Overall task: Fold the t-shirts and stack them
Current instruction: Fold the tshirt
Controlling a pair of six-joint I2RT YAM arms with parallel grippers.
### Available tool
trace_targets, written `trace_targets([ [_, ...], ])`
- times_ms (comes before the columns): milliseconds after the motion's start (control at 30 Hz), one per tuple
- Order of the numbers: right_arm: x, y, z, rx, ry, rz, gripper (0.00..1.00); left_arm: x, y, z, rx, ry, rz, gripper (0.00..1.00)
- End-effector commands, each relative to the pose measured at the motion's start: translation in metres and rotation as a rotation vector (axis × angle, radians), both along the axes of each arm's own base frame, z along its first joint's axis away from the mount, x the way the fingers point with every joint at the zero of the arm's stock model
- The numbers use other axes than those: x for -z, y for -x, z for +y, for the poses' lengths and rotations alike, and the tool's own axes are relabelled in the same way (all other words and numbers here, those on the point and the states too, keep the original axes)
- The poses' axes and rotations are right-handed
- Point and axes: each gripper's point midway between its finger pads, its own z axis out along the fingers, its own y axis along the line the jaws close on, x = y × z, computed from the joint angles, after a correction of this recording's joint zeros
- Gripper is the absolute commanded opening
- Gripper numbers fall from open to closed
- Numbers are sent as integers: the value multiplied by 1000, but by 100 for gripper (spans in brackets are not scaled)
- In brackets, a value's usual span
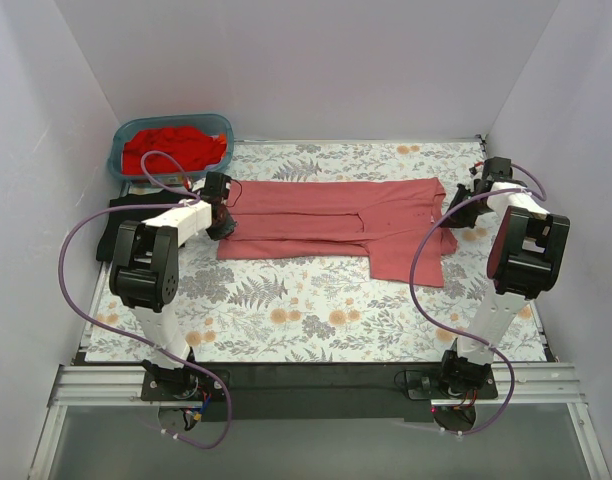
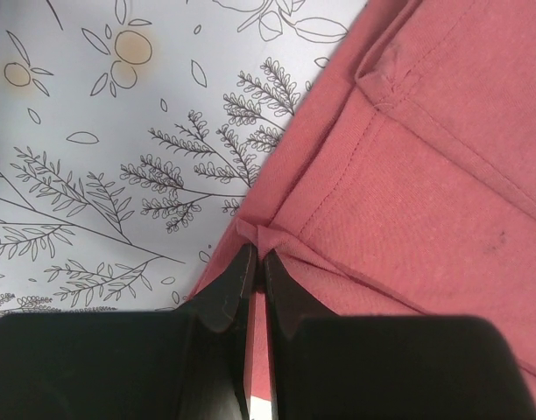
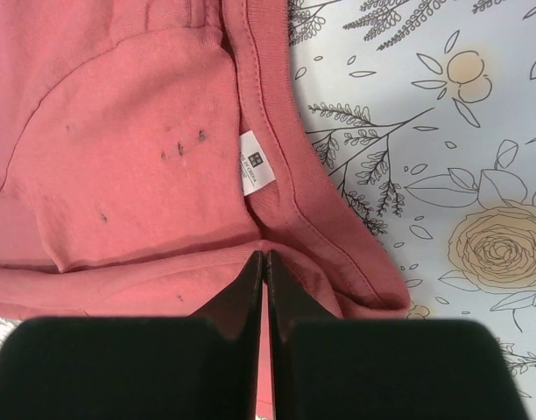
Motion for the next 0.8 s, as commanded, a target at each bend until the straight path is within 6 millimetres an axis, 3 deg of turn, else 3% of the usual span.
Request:
trace_targets([
  [0, -23, -19, -3, 5, 19, -87, 6, -4, -1, 16, -41, -50, -18, 0],
  [233, -19, -21, -6, 14, 32, -86, 6, -1, 3, 20, -60, -68, -7, 0],
  [567, -37, -26, -7, 30, 38, -133, 6, -4, 2, 22, -66, -78, -15, 0],
  [767, -27, -25, -7, 28, 34, -118, 6, -4, 3, 25, -75, -86, -15, 0],
])
